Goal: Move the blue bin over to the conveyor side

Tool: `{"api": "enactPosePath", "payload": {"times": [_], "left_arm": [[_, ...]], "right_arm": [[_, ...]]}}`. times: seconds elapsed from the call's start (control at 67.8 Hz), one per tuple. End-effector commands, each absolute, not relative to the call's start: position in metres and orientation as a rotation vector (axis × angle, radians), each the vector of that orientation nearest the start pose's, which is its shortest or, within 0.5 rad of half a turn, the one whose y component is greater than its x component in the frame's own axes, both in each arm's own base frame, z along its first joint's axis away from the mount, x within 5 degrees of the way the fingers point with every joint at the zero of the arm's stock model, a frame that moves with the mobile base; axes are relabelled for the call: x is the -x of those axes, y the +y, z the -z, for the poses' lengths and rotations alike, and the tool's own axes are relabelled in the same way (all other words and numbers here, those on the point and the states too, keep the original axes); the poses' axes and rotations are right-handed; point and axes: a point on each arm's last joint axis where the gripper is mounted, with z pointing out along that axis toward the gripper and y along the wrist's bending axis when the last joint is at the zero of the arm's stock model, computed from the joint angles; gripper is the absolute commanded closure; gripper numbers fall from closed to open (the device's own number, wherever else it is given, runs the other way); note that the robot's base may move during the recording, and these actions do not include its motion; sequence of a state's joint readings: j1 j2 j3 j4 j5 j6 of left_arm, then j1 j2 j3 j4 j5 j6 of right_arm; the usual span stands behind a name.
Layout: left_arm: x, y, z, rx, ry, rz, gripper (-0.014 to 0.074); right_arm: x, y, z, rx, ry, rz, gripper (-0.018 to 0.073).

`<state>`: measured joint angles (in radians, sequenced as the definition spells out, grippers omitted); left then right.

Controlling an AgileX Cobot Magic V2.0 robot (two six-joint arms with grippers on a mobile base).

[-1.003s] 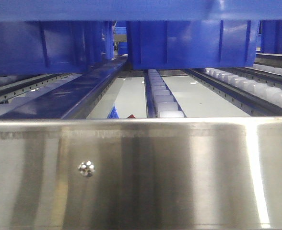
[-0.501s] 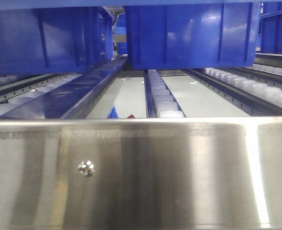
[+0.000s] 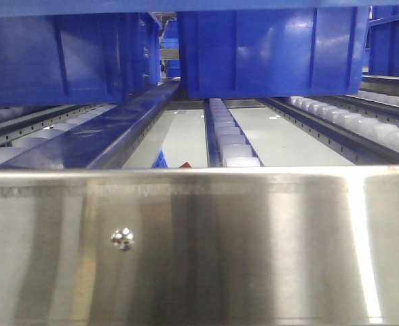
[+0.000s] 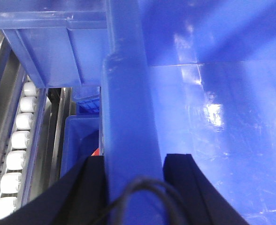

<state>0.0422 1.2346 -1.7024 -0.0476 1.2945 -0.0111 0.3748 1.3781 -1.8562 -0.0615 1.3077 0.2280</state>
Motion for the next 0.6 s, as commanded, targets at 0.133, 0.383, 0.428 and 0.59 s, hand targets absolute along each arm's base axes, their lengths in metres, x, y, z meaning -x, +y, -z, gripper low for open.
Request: {"api": "enactPosePath", "payload": {"times": [0.133, 0.383, 0.428, 0.59], "left_arm": [[-0.2047, 0.0045, -0.5086, 0.047, 2.187, 0.044, 0.0613], [-0.2047, 0.0045, -0.5086, 0.047, 2.187, 0.044, 0.0613], [-0.2047, 0.0045, -0.5086, 0.047, 2.187, 0.044, 0.0613], [-0.2047, 0.0045, -0.5086, 0.047, 2.187, 0.044, 0.0613]], "right_arm": [[-0.2289, 0.0791, -0.5187, 0.168, 2.170, -0.199, 0.0641], [-0.2289, 0.0791, -0.5187, 0.168, 2.170, -0.199, 0.0641], [-0.2289, 0.0791, -0.5187, 0.168, 2.170, -0.199, 0.0641], [-0.2289, 0.0791, -0.5187, 0.168, 2.170, -0.199, 0.0641]]}}
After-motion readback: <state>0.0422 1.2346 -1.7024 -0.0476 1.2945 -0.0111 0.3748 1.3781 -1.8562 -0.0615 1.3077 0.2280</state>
